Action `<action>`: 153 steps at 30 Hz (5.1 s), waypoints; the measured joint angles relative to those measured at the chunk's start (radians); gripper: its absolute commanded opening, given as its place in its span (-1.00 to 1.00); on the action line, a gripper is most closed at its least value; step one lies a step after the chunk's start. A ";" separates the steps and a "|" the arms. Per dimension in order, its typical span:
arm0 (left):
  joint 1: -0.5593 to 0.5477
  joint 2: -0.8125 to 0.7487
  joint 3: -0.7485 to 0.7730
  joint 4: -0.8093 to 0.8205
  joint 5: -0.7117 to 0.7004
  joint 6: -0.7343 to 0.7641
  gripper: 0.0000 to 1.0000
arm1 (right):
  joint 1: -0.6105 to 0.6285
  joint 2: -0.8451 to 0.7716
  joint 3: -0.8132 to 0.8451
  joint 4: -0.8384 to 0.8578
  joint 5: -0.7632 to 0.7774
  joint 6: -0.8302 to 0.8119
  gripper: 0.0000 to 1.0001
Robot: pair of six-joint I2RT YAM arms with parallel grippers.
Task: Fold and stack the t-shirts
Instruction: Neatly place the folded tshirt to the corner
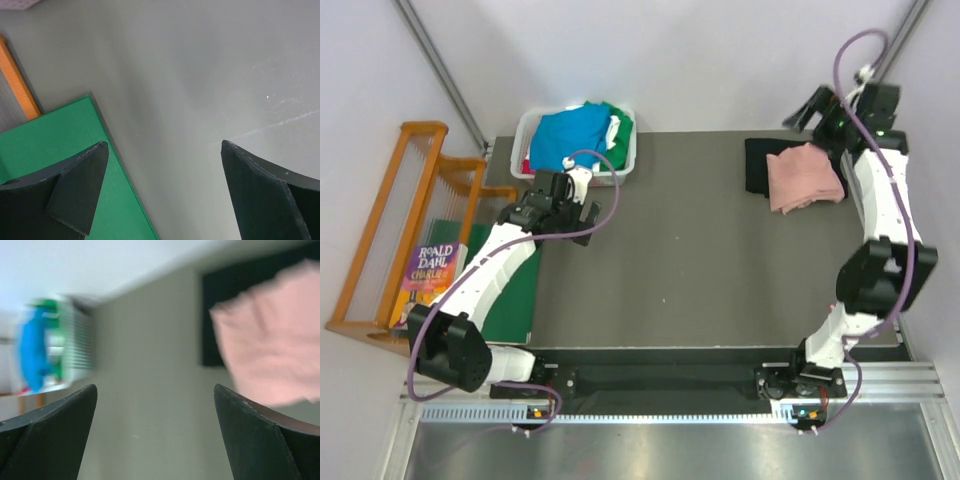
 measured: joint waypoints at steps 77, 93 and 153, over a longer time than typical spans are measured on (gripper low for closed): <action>0.006 0.010 -0.108 0.006 0.104 0.029 0.97 | 0.084 0.729 0.466 -0.234 0.420 0.043 -1.00; 0.006 0.009 -0.151 0.006 0.109 0.027 0.97 | 0.007 0.641 0.257 0.316 0.032 0.436 -1.00; 0.006 -0.026 -0.148 -0.016 0.134 0.037 0.96 | -0.112 0.669 0.229 -0.016 0.242 0.319 0.99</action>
